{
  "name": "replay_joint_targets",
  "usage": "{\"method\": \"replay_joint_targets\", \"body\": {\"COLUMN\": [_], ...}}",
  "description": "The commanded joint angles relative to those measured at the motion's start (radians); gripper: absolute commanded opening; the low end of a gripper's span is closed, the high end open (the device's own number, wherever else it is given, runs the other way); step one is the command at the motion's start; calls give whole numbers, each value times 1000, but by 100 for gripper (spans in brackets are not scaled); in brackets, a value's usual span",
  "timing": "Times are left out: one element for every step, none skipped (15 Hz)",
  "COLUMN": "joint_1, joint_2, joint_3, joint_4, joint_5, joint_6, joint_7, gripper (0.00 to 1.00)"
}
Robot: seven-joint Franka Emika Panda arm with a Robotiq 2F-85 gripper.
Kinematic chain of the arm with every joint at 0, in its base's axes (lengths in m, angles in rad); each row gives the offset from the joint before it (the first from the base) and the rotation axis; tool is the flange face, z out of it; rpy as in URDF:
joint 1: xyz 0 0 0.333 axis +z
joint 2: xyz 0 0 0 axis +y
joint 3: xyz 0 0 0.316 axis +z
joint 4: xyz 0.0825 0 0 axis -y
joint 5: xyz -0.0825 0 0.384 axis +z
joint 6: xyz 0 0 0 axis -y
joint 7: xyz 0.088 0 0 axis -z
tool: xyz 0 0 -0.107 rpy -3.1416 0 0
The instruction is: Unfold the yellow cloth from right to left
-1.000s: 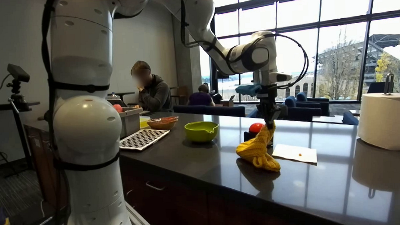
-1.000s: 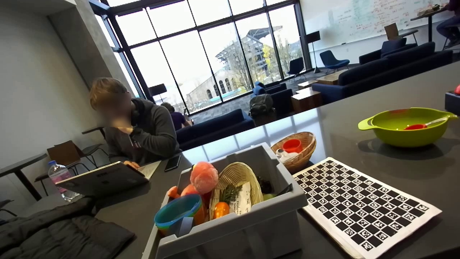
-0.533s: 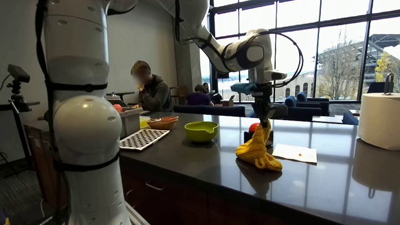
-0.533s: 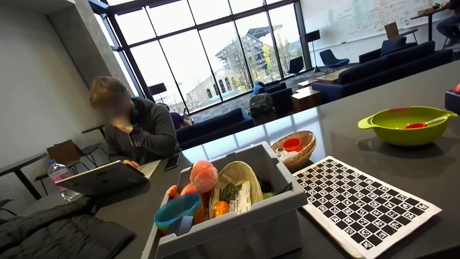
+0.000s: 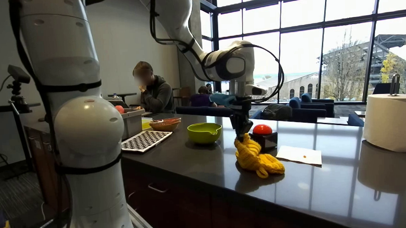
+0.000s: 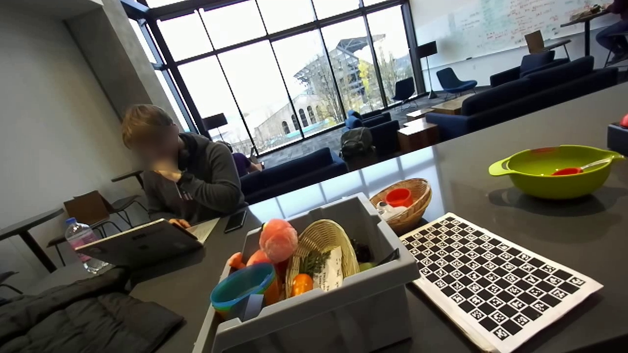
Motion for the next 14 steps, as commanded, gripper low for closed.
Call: {"method": "replay_joint_targets", "body": {"joint_1": [6, 7, 8, 9, 10, 9, 12, 13, 14, 17, 19, 21, 24, 24], "joint_2": [-108, -118, -132, -141, -151, -165, -169, -175, -183, -184, -192, -197, -196, -205], "joint_3": [11, 12, 13, 14, 15, 18, 17, 18, 20, 20, 20, 20, 20, 20], "joint_4": [-151, -178, -203, -225, -244, -265, -278, -295, -287, -282, -275, -266, -258, -254], "joint_5": [25, 27, 28, 28, 24, 17, 23, 21, 16, 18, 21, 23, 27, 28], "joint_6": [12, 16, 12, 13, 9, 6, 7, 10, -16, -25, -43, -58, -66, -80], "joint_7": [-64, -70, -77, -83, -96, -100, -120, -130, -137, -151, -158, -165, -171, -173], "gripper": [1, 1, 1, 1, 1, 1, 1, 1, 31, 31, 35, 42, 47, 55]}}
